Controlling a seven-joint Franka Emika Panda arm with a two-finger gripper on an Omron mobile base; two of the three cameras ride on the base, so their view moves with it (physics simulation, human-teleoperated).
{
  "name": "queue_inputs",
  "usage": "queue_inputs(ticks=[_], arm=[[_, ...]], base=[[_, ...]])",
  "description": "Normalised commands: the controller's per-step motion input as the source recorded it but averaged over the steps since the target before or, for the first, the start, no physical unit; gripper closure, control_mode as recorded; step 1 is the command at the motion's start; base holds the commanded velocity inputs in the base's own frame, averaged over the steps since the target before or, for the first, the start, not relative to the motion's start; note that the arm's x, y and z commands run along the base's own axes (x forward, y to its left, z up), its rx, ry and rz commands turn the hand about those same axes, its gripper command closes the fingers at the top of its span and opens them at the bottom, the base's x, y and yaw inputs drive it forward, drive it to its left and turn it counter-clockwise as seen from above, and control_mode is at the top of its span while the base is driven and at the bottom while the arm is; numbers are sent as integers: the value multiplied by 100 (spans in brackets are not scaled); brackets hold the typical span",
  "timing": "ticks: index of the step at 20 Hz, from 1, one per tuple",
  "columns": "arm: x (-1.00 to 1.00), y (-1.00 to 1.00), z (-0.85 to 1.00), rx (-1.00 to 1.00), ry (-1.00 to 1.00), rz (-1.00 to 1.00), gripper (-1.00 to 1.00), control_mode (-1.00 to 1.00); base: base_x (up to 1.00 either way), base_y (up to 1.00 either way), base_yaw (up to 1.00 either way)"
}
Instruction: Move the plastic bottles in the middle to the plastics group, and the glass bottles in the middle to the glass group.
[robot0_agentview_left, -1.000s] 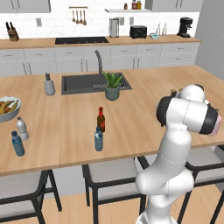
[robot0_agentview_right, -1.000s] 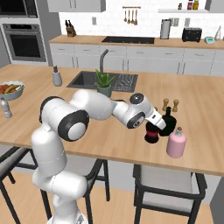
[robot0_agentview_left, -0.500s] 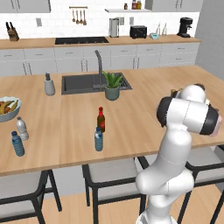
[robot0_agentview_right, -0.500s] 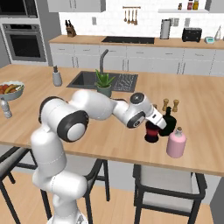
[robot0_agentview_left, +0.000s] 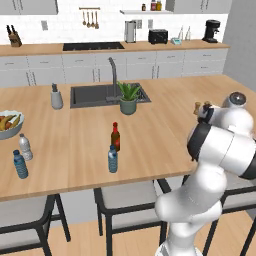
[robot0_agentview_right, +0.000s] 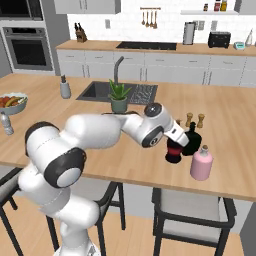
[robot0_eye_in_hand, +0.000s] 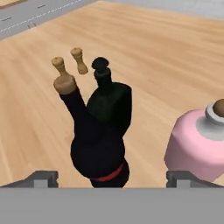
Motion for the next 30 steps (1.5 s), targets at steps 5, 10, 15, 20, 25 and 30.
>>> queue_inputs(ticks=[5, 10, 15, 20, 25, 30], arm=[[-83, 89, 14, -7, 8, 14, -100, -100], [-54, 100, 65, -14, 17, 31, -100, -100], [-48, 99, 92, -2, 24, 46, -100, -100], [-40, 100, 31, 0, 26, 65, -100, -100], [-20, 100, 4, 0, 15, 65, -100, -100], [-25, 100, 0, -2, -4, 28, -100, -100]], base=[[0, 0, 0], [0, 0, 0], [0, 0, 0], [0, 0, 0], [0, 0, 0], [0, 0, 0]])
